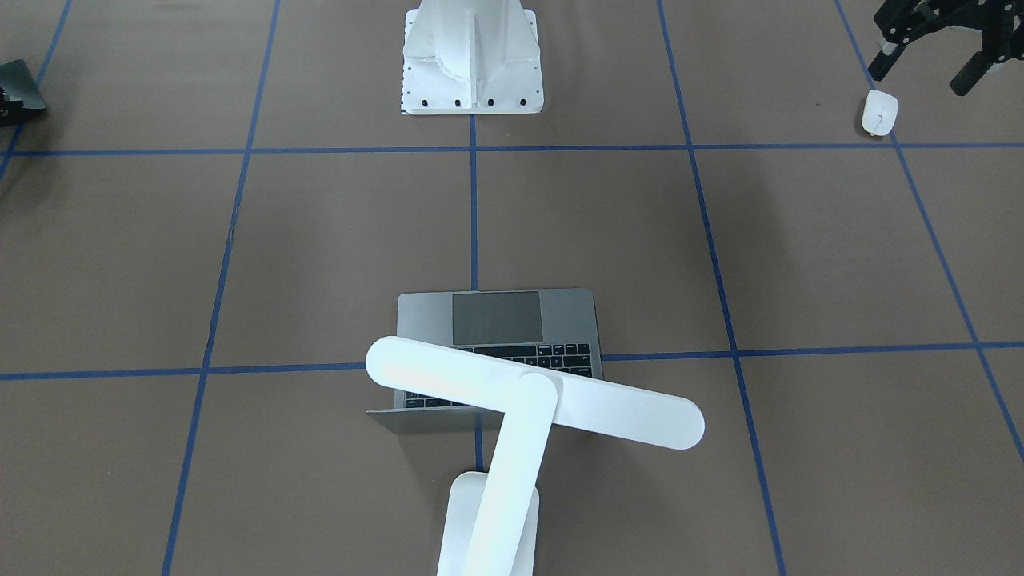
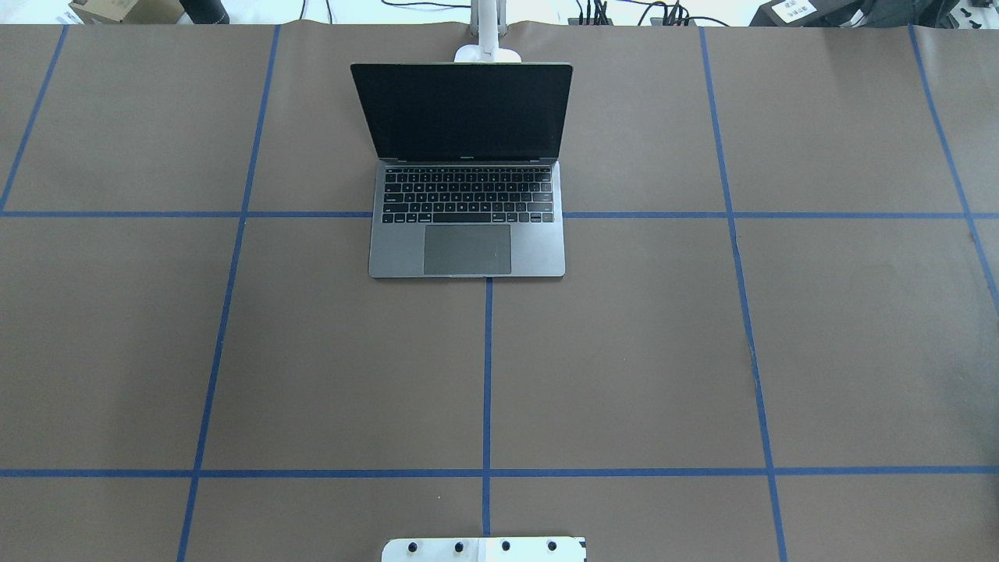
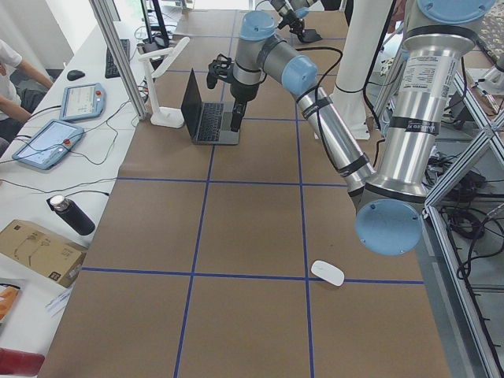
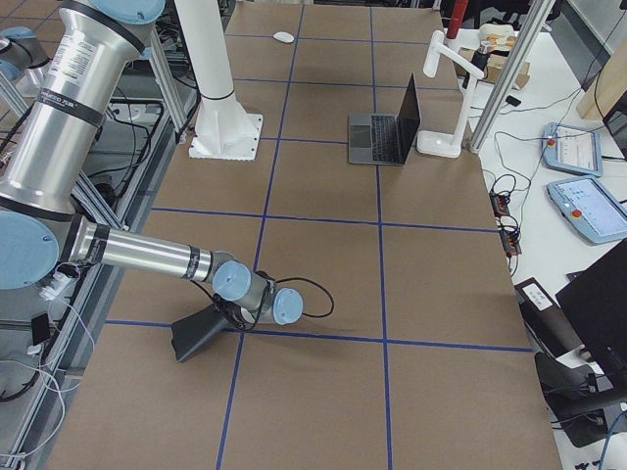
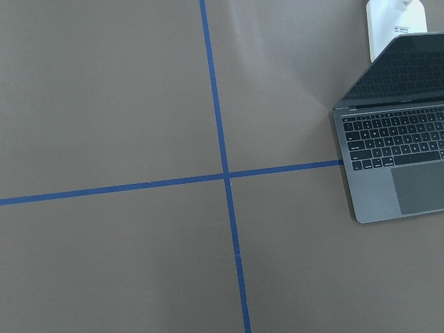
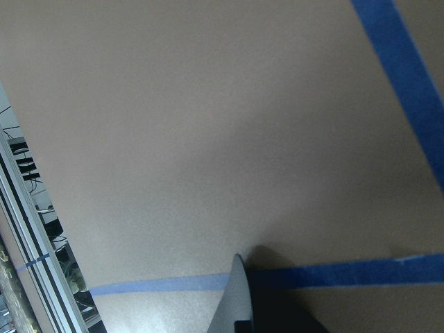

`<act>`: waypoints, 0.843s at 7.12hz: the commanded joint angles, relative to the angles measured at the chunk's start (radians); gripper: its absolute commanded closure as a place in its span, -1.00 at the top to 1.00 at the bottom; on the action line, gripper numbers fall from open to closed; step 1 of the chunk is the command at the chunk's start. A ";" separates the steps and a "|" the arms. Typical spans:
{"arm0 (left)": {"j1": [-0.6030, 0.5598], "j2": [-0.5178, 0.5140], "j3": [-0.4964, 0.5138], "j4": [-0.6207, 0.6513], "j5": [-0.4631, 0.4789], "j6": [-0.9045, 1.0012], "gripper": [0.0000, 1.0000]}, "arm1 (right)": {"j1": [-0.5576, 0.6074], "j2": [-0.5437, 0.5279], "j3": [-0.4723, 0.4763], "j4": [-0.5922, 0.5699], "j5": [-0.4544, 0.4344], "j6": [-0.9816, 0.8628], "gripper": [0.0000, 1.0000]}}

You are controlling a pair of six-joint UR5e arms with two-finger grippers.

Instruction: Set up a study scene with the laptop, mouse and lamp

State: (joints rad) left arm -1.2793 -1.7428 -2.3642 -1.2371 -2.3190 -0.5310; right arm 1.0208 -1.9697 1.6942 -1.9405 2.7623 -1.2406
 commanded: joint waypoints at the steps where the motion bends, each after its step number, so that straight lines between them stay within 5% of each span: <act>1: 0.000 0.009 0.005 0.005 -0.002 -0.001 1.00 | 0.071 0.030 0.175 -0.264 0.053 0.001 -1.00; 4: 0.000 0.011 0.013 0.008 -0.003 -0.001 1.00 | 0.180 0.255 0.240 -0.571 0.033 0.010 -1.00; 6: 0.002 0.031 0.014 0.007 -0.005 -0.001 1.00 | 0.203 0.558 0.173 -0.859 0.008 0.042 -1.00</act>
State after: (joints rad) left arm -1.2785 -1.7194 -2.3514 -1.2301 -2.3233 -0.5323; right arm 1.2078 -1.5907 1.9087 -2.6308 2.7762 -1.2204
